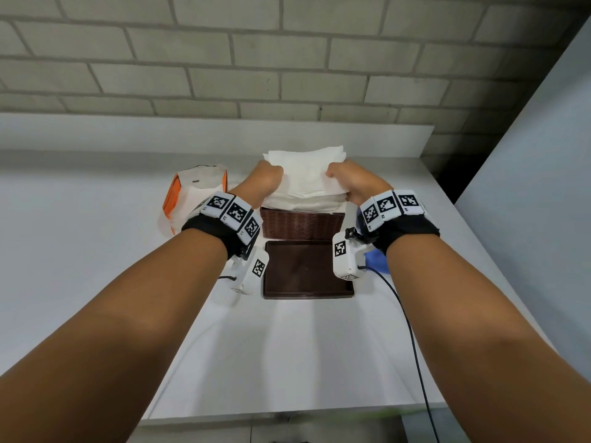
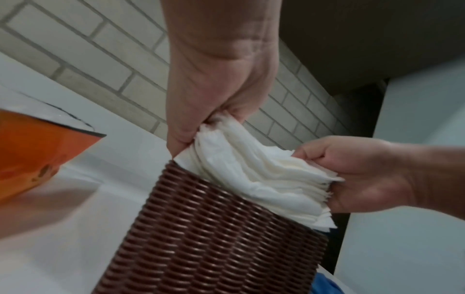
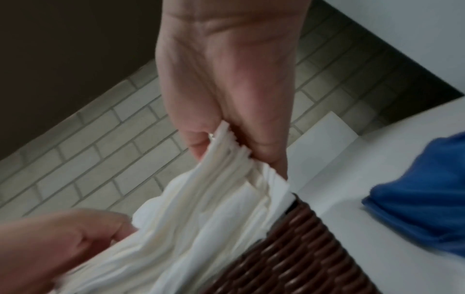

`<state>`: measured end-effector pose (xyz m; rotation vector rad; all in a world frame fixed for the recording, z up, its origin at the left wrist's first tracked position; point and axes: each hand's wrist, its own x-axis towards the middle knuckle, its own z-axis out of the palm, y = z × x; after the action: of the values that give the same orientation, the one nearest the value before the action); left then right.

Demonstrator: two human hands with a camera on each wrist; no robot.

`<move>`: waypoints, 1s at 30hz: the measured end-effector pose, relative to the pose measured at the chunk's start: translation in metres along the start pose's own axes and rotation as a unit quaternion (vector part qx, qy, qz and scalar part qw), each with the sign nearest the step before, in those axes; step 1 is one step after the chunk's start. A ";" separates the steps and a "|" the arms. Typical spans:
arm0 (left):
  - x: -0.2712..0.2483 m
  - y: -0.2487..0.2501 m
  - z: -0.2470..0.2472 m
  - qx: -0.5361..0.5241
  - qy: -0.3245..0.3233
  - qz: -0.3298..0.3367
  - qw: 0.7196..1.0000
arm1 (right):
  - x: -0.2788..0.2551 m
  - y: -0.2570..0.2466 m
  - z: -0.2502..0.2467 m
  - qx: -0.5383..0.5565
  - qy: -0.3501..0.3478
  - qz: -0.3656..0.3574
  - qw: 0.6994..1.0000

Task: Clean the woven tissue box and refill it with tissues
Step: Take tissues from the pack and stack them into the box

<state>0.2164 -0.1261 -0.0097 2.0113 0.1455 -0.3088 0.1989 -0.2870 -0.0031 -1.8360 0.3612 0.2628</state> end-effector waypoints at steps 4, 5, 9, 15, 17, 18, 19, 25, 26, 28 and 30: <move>0.003 0.000 0.007 0.046 0.014 0.012 0.999 | 0.001 -0.001 0.006 -0.097 0.033 -0.015 0.995; 0.004 0.000 0.008 0.055 0.021 0.016 0.998 | 0.001 -0.001 0.007 -0.112 0.041 -0.016 0.993; 0.005 0.001 0.012 0.144 0.035 0.031 0.988 | 0.004 -0.001 0.008 -0.152 0.070 -0.020 0.986; 0.006 -0.001 0.011 0.248 0.042 0.073 0.965 | -0.004 -0.005 0.010 -0.239 0.095 -0.026 0.966; 0.007 -0.001 0.011 0.275 0.024 0.073 0.958 | -0.007 -0.006 0.012 -0.277 0.084 -0.042 0.956; 0.005 0.000 0.012 0.284 0.017 0.070 0.956 | -0.008 -0.007 0.014 -0.306 0.075 -0.044 0.948; 0.004 0.000 0.013 0.291 0.013 0.071 0.954 | -0.009 -0.007 0.016 -0.332 0.064 -0.042 0.940; 0.003 -0.012 0.016 0.256 0.059 0.105 0.959 | -0.008 -0.008 0.025 -0.326 0.061 0.017 0.943; 0.004 -0.015 0.015 0.241 0.071 0.112 0.961 | -0.008 -0.008 0.024 -0.317 0.062 0.021 0.946; 0.004 -0.018 0.014 0.215 0.096 0.150 0.960 | -0.009 -0.008 0.024 -0.318 0.066 0.011 0.946; 0.002 -0.022 0.009 0.195 0.125 0.196 0.953 | -0.011 -0.006 0.026 -0.341 0.081 -0.021 0.936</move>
<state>0.2117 -0.1242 -0.0326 2.4079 -0.1737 0.1882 0.1915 -0.2596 -0.0011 -2.5592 0.3716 0.2213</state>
